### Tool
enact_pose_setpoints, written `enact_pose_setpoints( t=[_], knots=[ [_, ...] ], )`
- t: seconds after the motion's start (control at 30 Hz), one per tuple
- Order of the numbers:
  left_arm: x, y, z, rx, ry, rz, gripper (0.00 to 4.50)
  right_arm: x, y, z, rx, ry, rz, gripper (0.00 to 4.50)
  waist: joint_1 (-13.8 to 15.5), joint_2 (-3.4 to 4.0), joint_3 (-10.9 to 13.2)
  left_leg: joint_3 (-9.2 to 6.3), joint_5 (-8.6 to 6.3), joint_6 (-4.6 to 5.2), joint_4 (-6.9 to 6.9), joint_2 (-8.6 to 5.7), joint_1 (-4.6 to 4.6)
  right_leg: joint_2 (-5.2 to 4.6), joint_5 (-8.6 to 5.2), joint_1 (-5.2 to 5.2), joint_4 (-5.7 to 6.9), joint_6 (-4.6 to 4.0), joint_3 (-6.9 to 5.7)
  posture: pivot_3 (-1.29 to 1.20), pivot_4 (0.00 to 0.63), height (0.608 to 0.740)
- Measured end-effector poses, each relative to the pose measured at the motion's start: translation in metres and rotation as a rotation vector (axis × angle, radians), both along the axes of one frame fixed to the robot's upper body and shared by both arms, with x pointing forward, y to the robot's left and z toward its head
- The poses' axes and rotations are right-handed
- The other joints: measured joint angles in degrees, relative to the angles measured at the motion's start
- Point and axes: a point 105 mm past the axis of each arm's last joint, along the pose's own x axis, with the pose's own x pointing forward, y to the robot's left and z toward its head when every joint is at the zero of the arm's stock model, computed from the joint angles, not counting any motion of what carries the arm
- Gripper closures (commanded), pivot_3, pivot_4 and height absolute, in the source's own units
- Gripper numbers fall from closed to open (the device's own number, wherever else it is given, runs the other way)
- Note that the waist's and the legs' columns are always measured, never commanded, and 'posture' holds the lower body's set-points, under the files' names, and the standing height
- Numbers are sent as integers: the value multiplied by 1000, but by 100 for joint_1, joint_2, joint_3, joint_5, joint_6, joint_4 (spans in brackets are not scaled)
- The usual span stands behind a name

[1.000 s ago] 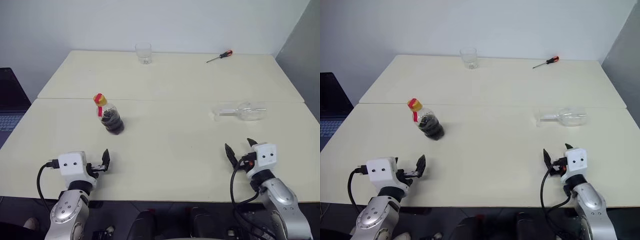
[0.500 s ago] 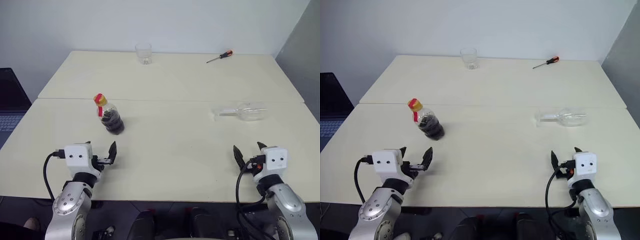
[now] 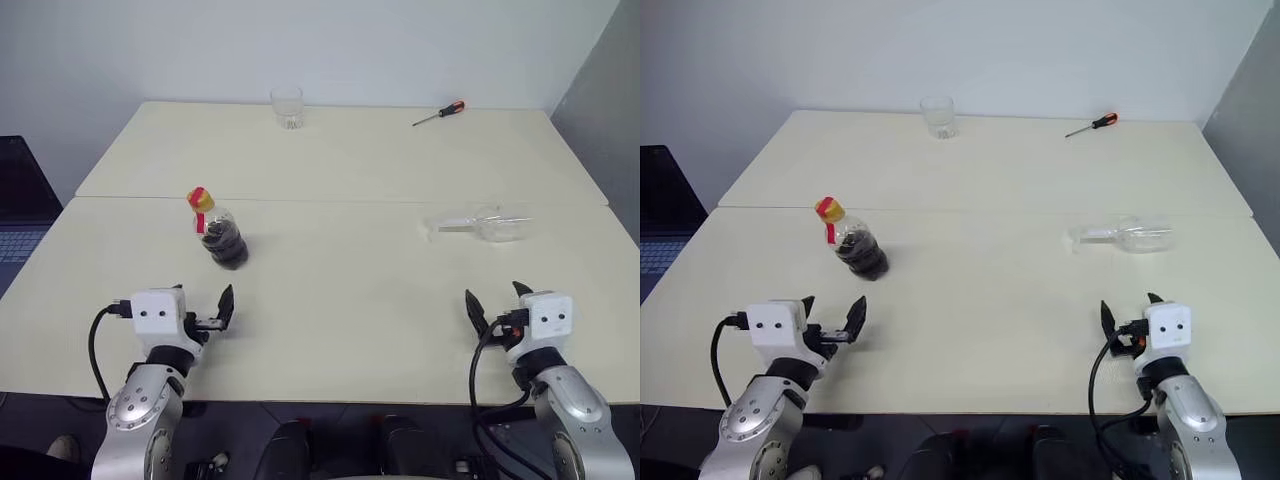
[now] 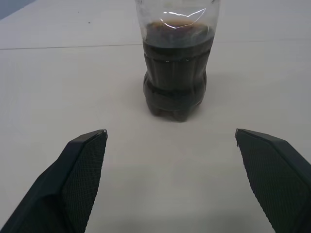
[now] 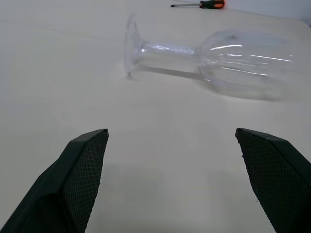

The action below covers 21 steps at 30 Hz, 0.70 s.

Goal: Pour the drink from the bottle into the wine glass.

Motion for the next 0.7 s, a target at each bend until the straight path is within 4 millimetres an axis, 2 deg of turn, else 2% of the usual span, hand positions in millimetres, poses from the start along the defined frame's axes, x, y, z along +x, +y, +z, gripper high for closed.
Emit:
enact_pose_setpoints(
  t=[0.2, 0.43, 0.57, 0.7],
  knots=[
    [13, 6, 4, 2, -36, 26, 0, 4, 33, 8, 37, -1, 237, 22, 0, -1, -1, 0, 0, 0, 3, -2, 1, 0, 0, 4, 0, 0, -10, 0, 150, 740],
    [30, 6, 8, 26, -84, 24, 0, -8, 82, 37, 89, -66, 663, 22, 1, -2, -1, -1, 0, 1, 4, -3, 2, 0, 2, 7, 0, 1, -16, 0, 150, 740],
    [41, -2, 6, 49, -99, -5, 0, -10, 95, 57, 91, -130, 809, 22, 1, -4, -2, -1, 0, 1, 4, -6, 2, 0, 2, 8, -1, 2, -18, 0, 150, 740],
    [52, -6, 5, 23, -117, -2, 0, -12, 104, 60, 88, -135, 903, 22, 8, -6, -1, -3, 0, 1, 6, -6, 1, 0, 3, 10, 0, 2, -23, 0, 150, 740]
  ],
)
